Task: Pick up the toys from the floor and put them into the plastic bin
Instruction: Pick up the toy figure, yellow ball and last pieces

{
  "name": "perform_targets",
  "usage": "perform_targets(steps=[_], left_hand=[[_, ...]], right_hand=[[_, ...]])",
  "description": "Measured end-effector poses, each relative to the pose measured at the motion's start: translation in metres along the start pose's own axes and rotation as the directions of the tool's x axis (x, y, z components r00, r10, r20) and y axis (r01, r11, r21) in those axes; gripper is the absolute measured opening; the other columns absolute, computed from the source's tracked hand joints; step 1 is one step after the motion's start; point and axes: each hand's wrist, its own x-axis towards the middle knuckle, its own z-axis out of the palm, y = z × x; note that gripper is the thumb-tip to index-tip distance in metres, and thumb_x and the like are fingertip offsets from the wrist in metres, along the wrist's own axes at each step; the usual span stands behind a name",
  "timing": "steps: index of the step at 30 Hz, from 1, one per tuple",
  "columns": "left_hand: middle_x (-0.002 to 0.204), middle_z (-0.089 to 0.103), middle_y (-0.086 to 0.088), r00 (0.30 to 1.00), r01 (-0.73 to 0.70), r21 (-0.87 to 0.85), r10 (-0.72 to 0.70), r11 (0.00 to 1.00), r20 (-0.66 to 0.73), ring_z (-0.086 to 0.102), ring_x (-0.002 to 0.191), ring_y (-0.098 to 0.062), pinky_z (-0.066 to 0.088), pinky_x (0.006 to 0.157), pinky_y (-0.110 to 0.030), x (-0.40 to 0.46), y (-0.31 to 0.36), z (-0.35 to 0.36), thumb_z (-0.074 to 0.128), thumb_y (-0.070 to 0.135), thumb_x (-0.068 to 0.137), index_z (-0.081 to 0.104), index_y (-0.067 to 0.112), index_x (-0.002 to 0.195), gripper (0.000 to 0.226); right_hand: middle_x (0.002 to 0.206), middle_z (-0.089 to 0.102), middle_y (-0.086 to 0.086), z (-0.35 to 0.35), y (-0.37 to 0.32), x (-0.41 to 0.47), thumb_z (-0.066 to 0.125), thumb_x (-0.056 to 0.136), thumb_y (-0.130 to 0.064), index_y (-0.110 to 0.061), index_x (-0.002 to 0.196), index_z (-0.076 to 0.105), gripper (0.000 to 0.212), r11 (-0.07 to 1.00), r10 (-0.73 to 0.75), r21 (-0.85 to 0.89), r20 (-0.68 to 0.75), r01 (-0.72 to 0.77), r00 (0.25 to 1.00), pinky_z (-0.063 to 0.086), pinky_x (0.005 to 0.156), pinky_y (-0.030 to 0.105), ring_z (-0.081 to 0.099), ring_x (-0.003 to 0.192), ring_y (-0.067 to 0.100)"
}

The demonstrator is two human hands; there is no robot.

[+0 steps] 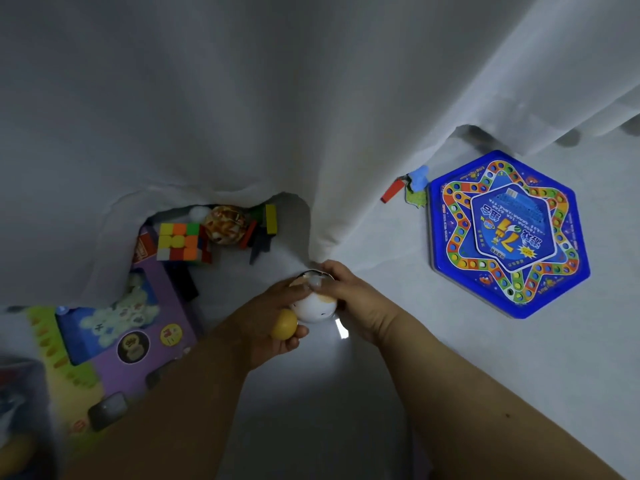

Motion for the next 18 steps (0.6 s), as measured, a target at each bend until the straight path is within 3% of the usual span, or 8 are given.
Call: perform_targets(steps=[4,7,9,13,18], left_hand=[[0.095,0.060,-0.009,0.996,-0.084,0.005,0.084,0.996,-0.040,0.051,0.050,-0.013,0.043,0.050,-0.021,0.003,-0.004,-0.001,0.057,0.035,0.091,0.060,0.032,0.108,0.018],[0.086,0.062,-0.007,0.987,-0.145,-0.004,0.145,0.989,-0.064,0.053,0.049,-0.013,0.045,0.049,-0.022,0.004,-0.004,-0.001,0.065,0.046,0.078,0.058,0.027,0.114,0.041],[0.085,0.062,-0.006,0.980,-0.185,0.000,0.184,0.983,-0.070,0.054,0.051,-0.013,0.046,0.050,-0.024,0.004,-0.003,-0.001,0.066,0.054,0.066,0.058,0.027,0.111,0.053],[0.091,0.061,-0.008,0.970,-0.235,0.130,0.241,0.963,-0.034,0.055,0.055,-0.015,0.046,0.051,-0.026,0.004,-0.002,-0.002,0.063,0.063,0.065,0.060,0.027,0.115,0.062],[0.080,0.061,-0.013,0.944,-0.294,0.246,0.321,0.924,-0.077,0.053,0.053,-0.016,0.045,0.050,-0.026,0.007,0.002,0.001,0.057,0.065,0.065,0.063,0.015,0.109,0.067]], right_hand=[[0.120,0.059,0.001,0.003,-0.011,0.000,0.076,0.062,-0.049,-0.029,0.123,0.053,0.068,0.996,-0.028,-0.084,0.032,0.031,0.999,0.043,0.105,0.048,0.055,0.116,0.026],[0.121,0.055,-0.004,0.000,-0.017,-0.004,0.080,0.069,-0.031,-0.028,0.130,0.046,0.069,0.962,-0.035,-0.268,0.066,0.051,0.997,0.046,0.103,0.038,0.054,0.112,0.017],[0.114,0.059,-0.006,0.000,-0.018,-0.007,0.082,0.071,-0.025,-0.028,0.120,0.054,0.057,0.924,-0.093,-0.369,0.041,0.102,0.995,0.051,0.095,0.030,0.056,0.105,0.014],[0.108,0.064,-0.005,-0.001,-0.018,-0.009,0.080,0.072,-0.022,-0.025,0.112,0.062,0.044,0.933,-0.119,-0.339,0.020,0.118,0.993,0.053,0.091,0.028,0.059,0.102,0.015],[0.110,0.067,0.002,-0.003,-0.020,-0.007,0.078,0.062,-0.030,-0.024,0.104,0.067,0.044,0.962,-0.106,-0.255,0.000,0.102,0.994,0.052,0.095,0.037,0.061,0.106,0.022]])
